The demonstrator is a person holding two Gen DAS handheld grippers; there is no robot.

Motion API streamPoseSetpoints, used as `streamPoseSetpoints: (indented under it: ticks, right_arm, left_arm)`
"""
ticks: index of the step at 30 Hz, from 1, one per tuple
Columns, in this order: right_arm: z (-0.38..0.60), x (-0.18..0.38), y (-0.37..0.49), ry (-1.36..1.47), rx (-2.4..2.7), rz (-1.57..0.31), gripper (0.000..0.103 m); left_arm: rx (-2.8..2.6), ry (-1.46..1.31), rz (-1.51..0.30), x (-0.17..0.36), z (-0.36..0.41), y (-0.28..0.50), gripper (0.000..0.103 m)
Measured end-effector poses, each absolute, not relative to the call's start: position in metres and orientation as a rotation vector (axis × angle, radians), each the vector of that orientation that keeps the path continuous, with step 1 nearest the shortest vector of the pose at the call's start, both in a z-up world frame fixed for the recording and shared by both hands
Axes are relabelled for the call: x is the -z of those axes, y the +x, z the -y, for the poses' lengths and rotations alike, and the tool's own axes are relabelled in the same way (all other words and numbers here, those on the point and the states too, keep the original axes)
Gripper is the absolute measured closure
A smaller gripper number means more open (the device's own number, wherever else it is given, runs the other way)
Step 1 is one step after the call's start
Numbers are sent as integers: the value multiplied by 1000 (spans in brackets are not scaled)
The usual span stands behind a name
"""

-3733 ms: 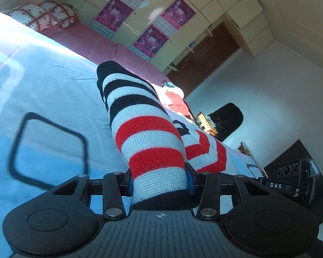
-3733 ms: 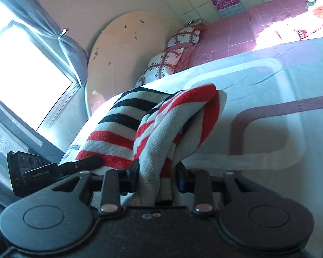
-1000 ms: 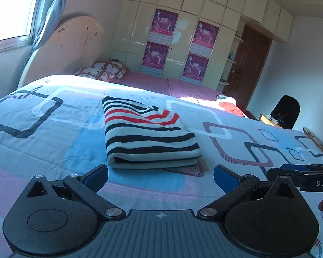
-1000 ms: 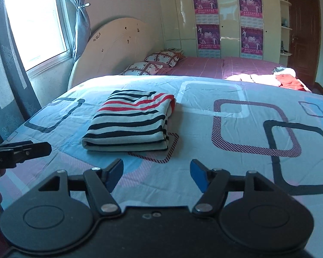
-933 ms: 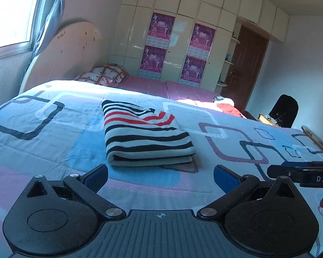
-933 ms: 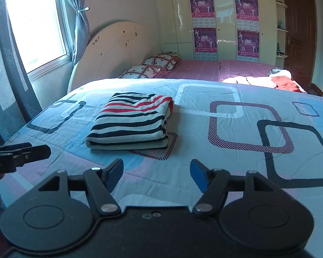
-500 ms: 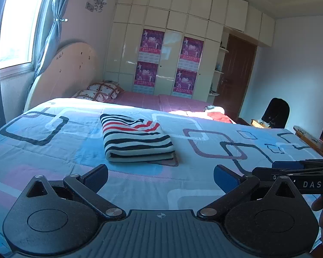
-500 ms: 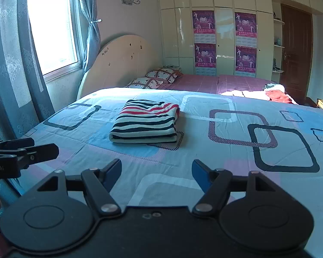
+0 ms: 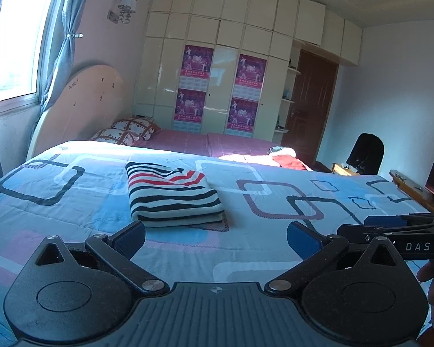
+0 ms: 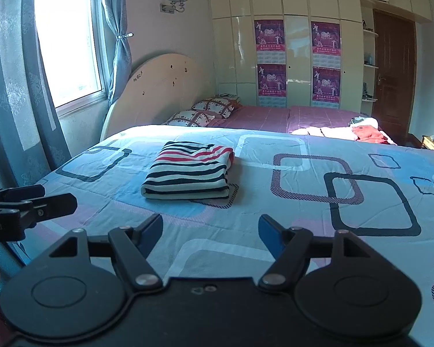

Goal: Fold small clothes

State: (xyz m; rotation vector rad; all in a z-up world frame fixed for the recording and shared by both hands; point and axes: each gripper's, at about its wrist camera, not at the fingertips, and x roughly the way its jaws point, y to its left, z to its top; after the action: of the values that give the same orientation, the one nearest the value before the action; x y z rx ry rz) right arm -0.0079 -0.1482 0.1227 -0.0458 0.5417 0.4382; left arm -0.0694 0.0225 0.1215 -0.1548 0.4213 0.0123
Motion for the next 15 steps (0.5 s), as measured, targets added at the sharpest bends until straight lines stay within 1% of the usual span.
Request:
streamPoseSetpoints:
  ticks: [15]
  right_arm:
    - [153,-123,-6,-41,-445,-544,29]
  left_arm:
    - [-10,-150,-420,-126,-15,-69,0]
